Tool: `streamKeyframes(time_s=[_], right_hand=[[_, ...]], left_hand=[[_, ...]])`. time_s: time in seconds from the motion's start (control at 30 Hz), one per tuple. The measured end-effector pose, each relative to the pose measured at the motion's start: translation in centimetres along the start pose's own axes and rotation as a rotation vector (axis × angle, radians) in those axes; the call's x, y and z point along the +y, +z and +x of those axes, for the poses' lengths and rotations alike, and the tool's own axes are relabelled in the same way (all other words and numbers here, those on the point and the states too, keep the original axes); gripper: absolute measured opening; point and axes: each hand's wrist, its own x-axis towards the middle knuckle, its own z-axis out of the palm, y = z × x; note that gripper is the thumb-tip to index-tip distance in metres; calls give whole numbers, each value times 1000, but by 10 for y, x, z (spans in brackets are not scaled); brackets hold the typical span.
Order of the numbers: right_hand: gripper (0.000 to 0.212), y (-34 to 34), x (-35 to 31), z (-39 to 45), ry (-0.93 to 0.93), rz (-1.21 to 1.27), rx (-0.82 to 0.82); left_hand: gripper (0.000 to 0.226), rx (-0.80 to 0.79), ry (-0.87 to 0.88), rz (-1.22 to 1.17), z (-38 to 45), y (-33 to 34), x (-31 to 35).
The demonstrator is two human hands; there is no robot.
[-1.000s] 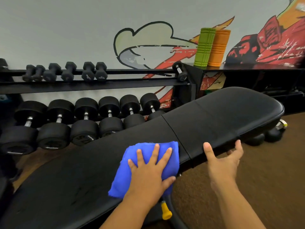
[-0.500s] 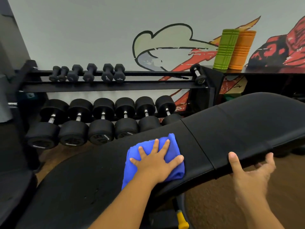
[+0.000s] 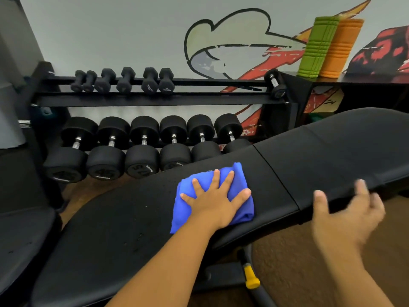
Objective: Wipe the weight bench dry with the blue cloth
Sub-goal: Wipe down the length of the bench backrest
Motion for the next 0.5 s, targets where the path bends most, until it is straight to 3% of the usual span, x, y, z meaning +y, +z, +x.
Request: streamKeyframes(time_s=[0.07,0.17,0.4,0.5], right_hand=[[58,5,-8,-14,-282,-217,-4],[39,22,-16,-32,-567,-413,-183],[55,24,-24,-37,-647,-769,-502],[72,17,-36,-36,-666,-860,-615]], left_hand=[[72,2,-28,-12,7,-3,-3],[72,0,-37,-14,11,-5,-7],[70,21,-51,-20,11,-5,-23],[71,30,-120,-37,19,-8,-41]])
